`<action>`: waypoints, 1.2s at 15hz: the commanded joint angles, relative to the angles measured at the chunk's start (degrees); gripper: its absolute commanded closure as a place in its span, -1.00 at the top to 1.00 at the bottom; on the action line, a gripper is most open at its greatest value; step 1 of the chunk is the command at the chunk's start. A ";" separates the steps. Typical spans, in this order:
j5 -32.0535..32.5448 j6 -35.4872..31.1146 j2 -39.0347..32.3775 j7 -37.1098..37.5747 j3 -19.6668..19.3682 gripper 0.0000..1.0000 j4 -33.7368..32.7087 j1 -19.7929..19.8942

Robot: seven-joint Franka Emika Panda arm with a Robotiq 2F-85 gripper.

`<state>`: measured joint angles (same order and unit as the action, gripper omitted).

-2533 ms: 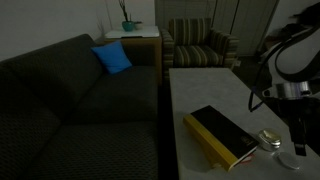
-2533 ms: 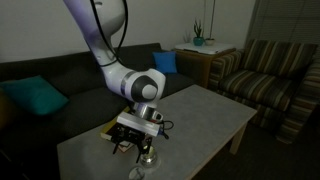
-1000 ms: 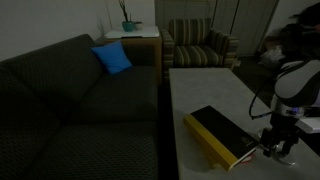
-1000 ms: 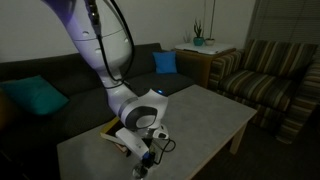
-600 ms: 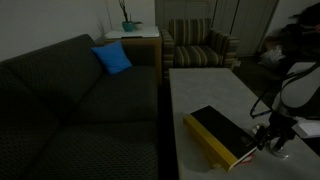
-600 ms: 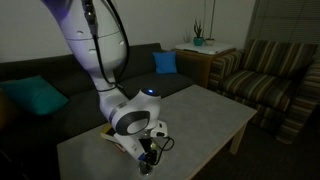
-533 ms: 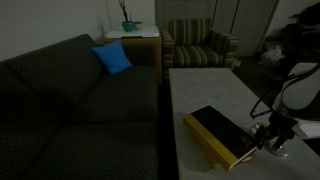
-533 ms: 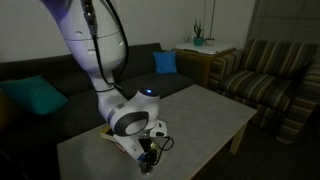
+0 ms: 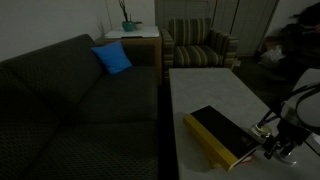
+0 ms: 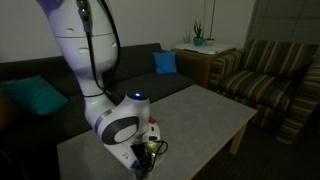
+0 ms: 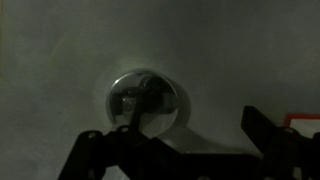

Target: Pick the lid on the table and put it on the silver bottle

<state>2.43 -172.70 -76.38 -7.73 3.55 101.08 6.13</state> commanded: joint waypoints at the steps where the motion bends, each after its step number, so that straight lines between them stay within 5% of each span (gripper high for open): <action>1: 2.12 -7.11 2.78 -0.62 -2.01 1.00 7.36 -1.06; 10: 2.65 -18.16 6.13 1.34 -8.30 1.00 15.55 -7.36; 18: 14.32 -16.89 2.35 -7.84 -4.69 1.00 10.74 5.82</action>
<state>13.08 -189.86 -72.56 -11.35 -3.19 113.98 6.14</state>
